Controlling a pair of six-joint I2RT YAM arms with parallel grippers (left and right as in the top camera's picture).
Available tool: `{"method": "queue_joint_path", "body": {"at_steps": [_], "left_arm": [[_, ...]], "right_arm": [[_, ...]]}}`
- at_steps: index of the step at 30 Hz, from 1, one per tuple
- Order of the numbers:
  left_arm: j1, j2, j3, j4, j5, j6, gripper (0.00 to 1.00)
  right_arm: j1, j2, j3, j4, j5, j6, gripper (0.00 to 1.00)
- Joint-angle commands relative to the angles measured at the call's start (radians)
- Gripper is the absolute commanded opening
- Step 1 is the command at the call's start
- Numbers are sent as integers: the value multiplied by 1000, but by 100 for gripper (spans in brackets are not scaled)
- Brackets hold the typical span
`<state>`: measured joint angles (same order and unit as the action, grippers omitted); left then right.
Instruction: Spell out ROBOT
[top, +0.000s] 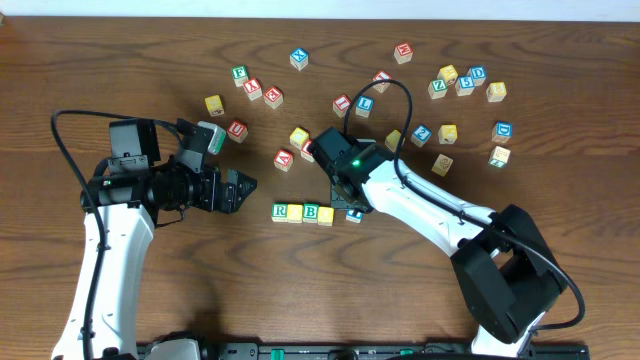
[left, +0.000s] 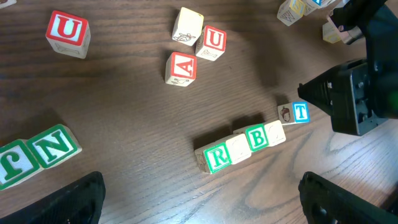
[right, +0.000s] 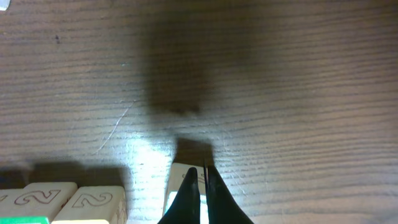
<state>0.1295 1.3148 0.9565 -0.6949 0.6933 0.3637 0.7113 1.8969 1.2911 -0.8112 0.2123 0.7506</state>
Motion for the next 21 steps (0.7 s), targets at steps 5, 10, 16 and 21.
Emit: {"method": "queue_joint_path", "body": {"at_steps": [5,10,16,21], "left_arm": [[5,-5,10,0,2,9,98],[5,-5,10,0,2,9,98],[5,-5,10,0,2,9,98],[5,-5,10,0,2,9,98]], "right_arm": [[11,-6,-57,33,15,23,1],[11,-6,-57,34,13,23,1],[11,-6,-57,45,-19,19,1],[11,-6,-57,64,-46,4,1]]}}
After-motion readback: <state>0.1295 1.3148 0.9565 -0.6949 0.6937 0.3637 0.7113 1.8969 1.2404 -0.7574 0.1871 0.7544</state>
